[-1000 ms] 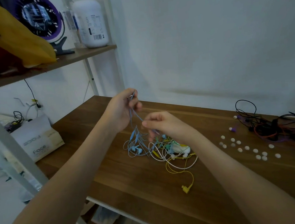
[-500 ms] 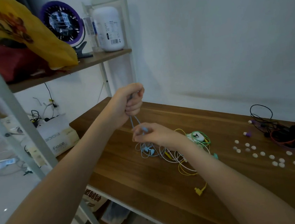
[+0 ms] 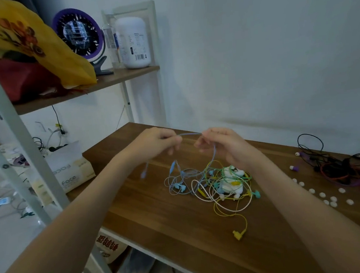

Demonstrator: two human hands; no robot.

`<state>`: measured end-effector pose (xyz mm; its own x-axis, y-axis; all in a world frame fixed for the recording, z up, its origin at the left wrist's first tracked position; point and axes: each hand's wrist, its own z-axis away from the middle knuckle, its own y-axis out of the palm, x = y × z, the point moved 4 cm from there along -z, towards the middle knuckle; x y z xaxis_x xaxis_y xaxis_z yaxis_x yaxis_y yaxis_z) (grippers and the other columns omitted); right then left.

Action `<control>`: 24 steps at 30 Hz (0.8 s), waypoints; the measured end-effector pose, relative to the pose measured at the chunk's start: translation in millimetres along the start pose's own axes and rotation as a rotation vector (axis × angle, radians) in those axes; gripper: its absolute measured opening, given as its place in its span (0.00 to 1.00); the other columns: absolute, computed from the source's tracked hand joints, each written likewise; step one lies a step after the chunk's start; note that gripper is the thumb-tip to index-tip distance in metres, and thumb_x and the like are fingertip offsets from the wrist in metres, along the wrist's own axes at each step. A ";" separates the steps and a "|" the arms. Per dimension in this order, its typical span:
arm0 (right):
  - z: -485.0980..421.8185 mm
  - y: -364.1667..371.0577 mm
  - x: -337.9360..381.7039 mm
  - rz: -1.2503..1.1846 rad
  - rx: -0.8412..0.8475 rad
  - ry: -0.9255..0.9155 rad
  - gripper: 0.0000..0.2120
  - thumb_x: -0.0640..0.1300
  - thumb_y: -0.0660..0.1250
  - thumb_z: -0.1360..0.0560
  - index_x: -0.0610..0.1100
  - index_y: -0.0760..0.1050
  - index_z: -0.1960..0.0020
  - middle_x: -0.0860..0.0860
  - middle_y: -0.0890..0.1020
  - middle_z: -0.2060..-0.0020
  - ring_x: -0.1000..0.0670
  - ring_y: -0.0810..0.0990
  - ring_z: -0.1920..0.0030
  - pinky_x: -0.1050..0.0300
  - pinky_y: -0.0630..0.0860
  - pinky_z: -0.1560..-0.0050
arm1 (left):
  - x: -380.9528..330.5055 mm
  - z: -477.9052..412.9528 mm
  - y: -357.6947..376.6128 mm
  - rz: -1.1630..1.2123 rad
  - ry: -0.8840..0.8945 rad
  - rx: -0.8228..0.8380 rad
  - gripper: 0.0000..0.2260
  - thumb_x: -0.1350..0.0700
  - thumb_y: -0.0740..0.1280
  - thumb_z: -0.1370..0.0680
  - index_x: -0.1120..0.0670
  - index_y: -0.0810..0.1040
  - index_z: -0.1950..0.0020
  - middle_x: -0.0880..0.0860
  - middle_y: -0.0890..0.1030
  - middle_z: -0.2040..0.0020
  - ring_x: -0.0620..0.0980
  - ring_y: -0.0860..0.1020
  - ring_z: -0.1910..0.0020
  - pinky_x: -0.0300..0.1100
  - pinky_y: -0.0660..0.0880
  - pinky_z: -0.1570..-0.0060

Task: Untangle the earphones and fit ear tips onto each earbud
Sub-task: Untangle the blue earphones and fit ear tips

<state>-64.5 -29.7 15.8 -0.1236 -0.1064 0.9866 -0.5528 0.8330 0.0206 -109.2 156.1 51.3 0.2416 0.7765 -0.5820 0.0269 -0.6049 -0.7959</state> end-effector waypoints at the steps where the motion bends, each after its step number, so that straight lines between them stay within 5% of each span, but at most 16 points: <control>1: 3.1 -3.3 6.6 -0.113 0.012 -0.004 0.14 0.41 0.60 0.21 0.41 0.74 0.64 0.44 0.81 0.62 0.45 0.82 0.56 0.51 0.81 0.50 | -1.8 -2.7 -1.9 0.049 0.014 -0.031 0.14 0.45 0.62 0.20 0.48 0.81 0.60 0.45 0.81 0.65 0.46 0.78 0.62 0.43 0.72 0.58; 3: 9.2 -9.1 21.1 -0.218 0.030 -0.025 0.10 0.39 0.59 0.22 0.39 0.72 0.62 0.44 0.81 0.65 0.46 0.82 0.60 0.53 0.81 0.54 | -5.9 -7.3 -1.4 0.080 0.024 -0.032 0.14 0.45 0.61 0.20 0.47 0.82 0.60 0.45 0.83 0.56 0.47 0.79 0.53 0.47 0.74 0.48; 7: 19.2 -19.3 51.8 0.059 -0.066 -0.106 0.10 0.39 0.59 0.22 0.41 0.73 0.61 0.50 0.78 0.70 0.54 0.72 0.70 0.65 0.70 0.70 | -19.3 -12.7 16.5 0.188 0.047 0.103 0.13 0.52 0.57 0.17 0.51 0.79 0.56 0.47 0.82 0.44 0.42 0.78 0.44 0.42 0.72 0.39; 10: 24.0 -25.7 66.8 0.102 -0.158 -0.134 0.10 0.38 0.59 0.20 0.41 0.73 0.60 0.49 0.78 0.72 0.55 0.68 0.76 0.64 0.63 0.77 | -37.5 -12.7 36.4 0.456 0.066 0.107 0.12 0.56 0.54 0.16 0.58 0.74 0.51 0.53 0.82 0.47 0.42 0.77 0.66 0.35 0.76 0.63; 13: 32.2 -32.9 75.3 -0.047 -0.191 -0.154 0.10 0.38 0.58 0.20 0.39 0.72 0.59 0.47 0.79 0.72 0.54 0.71 0.77 0.64 0.65 0.78 | -52.3 -11.2 51.2 0.611 0.029 0.047 0.19 0.46 0.53 0.18 0.59 0.72 0.41 0.53 0.79 0.51 0.42 0.64 0.75 0.34 0.62 0.76; 17: 43.4 -42.4 73.1 -0.147 -0.222 -0.157 0.11 0.38 0.57 0.19 0.38 0.72 0.58 0.48 0.79 0.72 0.54 0.72 0.76 0.64 0.68 0.76 | -69.6 -11.4 63.6 0.270 0.096 0.122 0.22 0.38 0.64 0.26 0.48 0.73 0.37 0.47 0.78 0.47 0.42 0.77 0.53 0.37 0.74 0.57; 20: 47.8 -48.2 68.7 -0.222 -0.231 -0.181 0.12 0.43 0.57 0.19 0.40 0.73 0.58 0.48 0.80 0.68 0.54 0.74 0.71 0.64 0.72 0.71 | -84.6 -11.6 76.6 0.024 0.205 0.135 0.11 0.45 0.65 0.21 0.52 0.79 0.50 0.44 0.79 0.59 0.38 0.76 0.59 0.31 0.69 0.60; 24: 49.4 -47.5 52.4 -0.311 -0.161 -0.208 0.20 0.59 0.69 0.30 0.44 0.75 0.51 0.51 0.80 0.54 0.54 0.77 0.57 0.58 0.75 0.57 | -100.9 -12.2 73.3 0.328 0.222 0.034 0.17 0.50 0.56 0.17 0.55 0.72 0.63 0.45 0.70 0.78 0.39 0.67 0.78 0.34 0.65 0.71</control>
<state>-85.4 -101.6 58.5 -0.1446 -0.4604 0.8759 -0.4562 0.8165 0.3538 -119.8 31.3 53.8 0.4356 0.4837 -0.7591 -0.1180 -0.8054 -0.5809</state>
